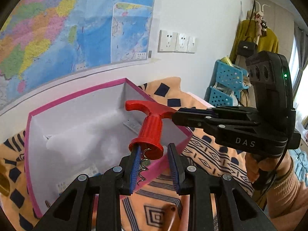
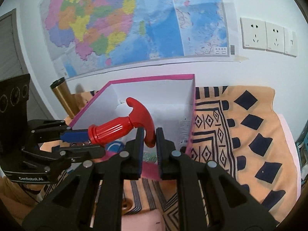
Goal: Organize rigid objects
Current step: 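Carry the corkscrew into the magenta box and open the right gripper, then move the right gripper back to the wooden comb on the cloth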
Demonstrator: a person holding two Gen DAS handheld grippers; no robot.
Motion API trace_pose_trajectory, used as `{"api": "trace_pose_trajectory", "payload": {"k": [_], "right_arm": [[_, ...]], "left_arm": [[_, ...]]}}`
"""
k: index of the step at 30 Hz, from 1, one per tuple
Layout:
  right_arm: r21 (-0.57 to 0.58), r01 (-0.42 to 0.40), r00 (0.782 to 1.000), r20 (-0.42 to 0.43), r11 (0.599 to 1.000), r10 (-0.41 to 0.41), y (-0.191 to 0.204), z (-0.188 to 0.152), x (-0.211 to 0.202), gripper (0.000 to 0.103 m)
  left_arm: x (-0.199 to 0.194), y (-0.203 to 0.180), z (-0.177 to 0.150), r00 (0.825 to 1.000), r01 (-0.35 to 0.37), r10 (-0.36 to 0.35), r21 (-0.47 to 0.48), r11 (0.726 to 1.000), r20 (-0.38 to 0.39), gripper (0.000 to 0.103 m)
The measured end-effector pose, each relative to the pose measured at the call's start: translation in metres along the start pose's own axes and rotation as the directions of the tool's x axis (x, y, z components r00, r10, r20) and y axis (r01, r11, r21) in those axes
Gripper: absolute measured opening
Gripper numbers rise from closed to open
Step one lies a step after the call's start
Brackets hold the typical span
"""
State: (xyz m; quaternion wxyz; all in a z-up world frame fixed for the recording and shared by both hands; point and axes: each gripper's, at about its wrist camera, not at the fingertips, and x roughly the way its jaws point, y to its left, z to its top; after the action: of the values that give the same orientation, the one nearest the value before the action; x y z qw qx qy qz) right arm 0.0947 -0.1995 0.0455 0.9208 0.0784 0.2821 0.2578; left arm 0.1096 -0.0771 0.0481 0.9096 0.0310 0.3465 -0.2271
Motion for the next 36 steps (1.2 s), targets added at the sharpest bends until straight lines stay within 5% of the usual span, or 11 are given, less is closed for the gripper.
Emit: {"api": "trace_pose_trajectory", "payload": {"k": [18, 25, 36], "right_arm": [[0.062, 0.101, 0.995, -0.034, 0.993, -0.099, -0.023, -0.003, 0.028, 0.014], [0.076, 0.058, 0.998, -0.020, 0.995, -0.057, -0.023, -0.015, 0.012, 0.017], [0.013, -0.124, 0.992, -0.038, 0.992, 0.124, 0.004, -0.040, -0.018, 0.043]], "left_arm": [[0.060, 0.016, 0.007, 0.995, -0.044, 0.044, -0.001, 0.999, -0.089, 0.028], [0.043, 0.013, -0.002, 0.998, -0.059, 0.059, 0.006, 0.998, -0.034, 0.030], [-0.028, 0.006, -0.046, 0.997, -0.028, 0.031, -0.040, 0.999, 0.073, 0.046]]}}
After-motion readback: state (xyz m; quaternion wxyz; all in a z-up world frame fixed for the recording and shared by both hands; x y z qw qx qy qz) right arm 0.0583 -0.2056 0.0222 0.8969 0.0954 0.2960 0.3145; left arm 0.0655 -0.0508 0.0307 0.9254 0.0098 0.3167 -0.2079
